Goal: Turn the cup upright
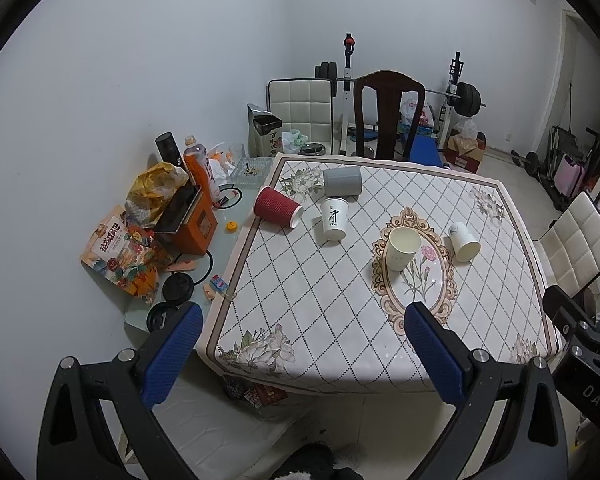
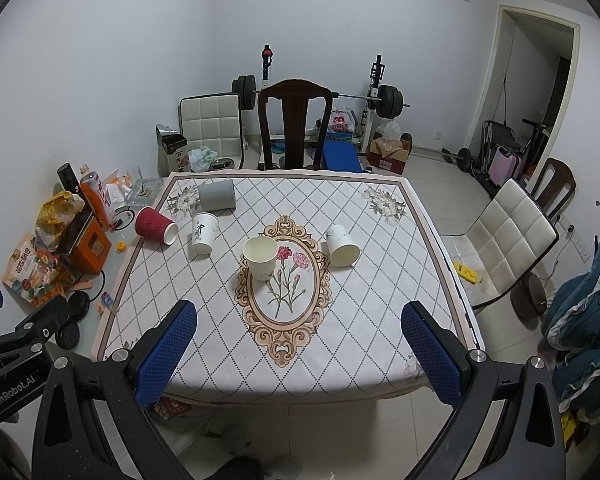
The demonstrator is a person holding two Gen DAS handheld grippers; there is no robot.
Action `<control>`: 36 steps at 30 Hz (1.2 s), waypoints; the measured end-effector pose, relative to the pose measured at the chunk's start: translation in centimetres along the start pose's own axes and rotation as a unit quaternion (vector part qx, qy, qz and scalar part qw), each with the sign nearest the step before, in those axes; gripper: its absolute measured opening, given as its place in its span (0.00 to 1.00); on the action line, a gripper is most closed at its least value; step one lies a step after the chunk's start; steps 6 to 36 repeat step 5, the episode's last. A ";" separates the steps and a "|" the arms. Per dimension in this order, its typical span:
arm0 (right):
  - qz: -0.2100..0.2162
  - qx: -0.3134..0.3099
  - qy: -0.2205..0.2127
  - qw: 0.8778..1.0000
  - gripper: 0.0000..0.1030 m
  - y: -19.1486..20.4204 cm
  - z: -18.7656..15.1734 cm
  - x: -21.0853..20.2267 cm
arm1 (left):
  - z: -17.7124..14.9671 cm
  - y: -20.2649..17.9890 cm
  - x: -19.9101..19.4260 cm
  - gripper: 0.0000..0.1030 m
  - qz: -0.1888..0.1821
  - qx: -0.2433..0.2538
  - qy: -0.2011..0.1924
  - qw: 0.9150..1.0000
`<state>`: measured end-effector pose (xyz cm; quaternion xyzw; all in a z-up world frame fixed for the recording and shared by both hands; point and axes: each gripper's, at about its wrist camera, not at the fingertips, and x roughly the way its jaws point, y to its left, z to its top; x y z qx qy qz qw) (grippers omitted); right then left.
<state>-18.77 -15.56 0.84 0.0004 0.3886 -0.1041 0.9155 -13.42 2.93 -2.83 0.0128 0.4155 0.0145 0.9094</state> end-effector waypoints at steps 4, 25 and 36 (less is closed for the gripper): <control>0.001 0.001 0.001 1.000 1.00 0.0 0.0 0.0 | 0.1 0.0 0.0 1.00 0.000 -0.002 -0.003 1.000; 0.001 0.001 0.001 1.000 1.00 0.1 0.0 0.0 | 0.2 -0.1 0.0 1.00 0.001 -0.003 -0.002 1.000; 0.001 0.001 0.001 1.000 1.00 0.1 0.0 0.0 | 0.2 -0.1 0.0 1.00 0.001 -0.003 -0.002 1.000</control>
